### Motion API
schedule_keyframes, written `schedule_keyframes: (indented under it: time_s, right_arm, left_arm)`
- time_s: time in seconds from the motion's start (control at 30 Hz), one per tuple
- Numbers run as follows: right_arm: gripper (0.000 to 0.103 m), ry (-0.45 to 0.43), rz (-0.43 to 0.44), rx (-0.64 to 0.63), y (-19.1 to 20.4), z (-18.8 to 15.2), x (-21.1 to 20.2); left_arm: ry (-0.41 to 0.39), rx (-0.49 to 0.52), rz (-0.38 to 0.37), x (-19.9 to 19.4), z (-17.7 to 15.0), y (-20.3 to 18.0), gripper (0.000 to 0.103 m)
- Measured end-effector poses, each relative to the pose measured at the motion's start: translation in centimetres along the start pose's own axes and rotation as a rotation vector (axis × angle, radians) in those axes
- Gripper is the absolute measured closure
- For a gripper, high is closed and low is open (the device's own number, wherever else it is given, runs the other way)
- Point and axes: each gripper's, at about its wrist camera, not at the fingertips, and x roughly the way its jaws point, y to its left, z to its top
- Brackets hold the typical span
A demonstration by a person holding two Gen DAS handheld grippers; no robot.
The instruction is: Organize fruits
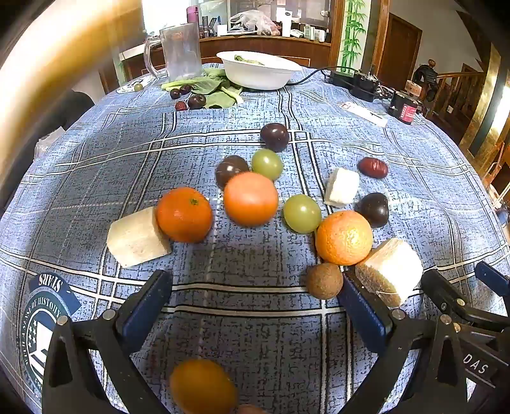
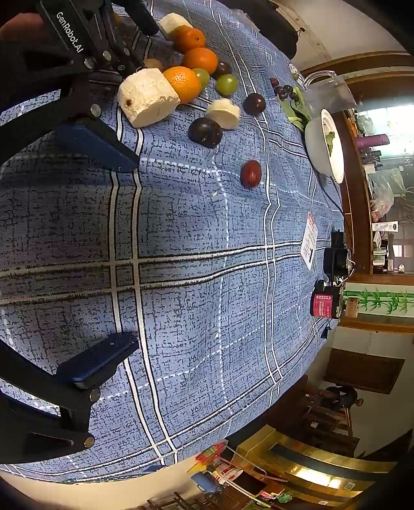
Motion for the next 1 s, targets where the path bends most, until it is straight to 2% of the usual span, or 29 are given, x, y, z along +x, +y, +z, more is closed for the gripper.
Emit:
schedule_keyframes:
  time_s: [1.0]
  right_arm:
    - [0.001, 0.001, 0.001, 0.000, -0.03, 0.03, 0.02]
  left_arm:
    - [0.006, 0.005, 0.002, 0.12, 0.01, 0.00, 0.000]
